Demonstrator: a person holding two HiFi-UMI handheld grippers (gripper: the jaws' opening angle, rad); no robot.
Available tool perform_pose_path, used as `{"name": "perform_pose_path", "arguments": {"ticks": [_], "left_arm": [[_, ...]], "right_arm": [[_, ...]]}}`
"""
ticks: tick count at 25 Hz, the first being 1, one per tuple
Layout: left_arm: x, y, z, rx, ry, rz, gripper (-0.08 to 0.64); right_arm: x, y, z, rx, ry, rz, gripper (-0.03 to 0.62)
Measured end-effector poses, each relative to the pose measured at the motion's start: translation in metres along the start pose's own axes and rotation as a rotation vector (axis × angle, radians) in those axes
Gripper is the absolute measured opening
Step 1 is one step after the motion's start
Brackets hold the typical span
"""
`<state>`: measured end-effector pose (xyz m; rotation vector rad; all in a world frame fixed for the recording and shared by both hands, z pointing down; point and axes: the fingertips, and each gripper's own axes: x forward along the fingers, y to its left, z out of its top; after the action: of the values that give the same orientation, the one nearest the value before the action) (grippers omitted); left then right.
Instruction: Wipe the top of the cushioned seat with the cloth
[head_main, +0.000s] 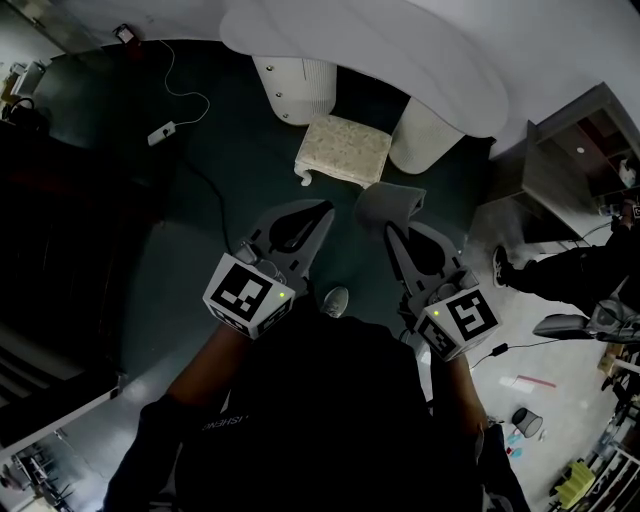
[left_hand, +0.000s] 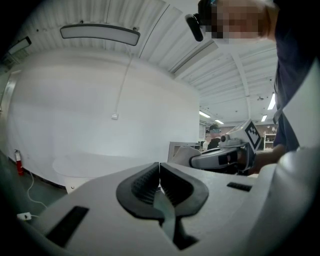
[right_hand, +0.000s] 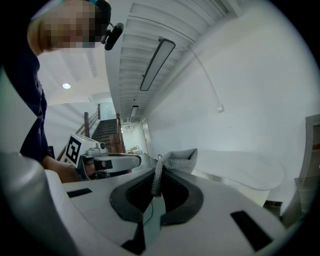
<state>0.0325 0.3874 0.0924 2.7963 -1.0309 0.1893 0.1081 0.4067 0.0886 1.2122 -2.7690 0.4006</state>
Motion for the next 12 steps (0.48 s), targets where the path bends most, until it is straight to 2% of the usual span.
{"name": "perform_pose_path", "arguments": {"ticks": [12], "left_arm": [[0.055, 0.067, -0.001, -0.037, 0.016, -0.014, 0.008]], "right_arm": [[0.065, -0.052, 0.008, 0.025, 0.043, -0.007, 0.032]]}}
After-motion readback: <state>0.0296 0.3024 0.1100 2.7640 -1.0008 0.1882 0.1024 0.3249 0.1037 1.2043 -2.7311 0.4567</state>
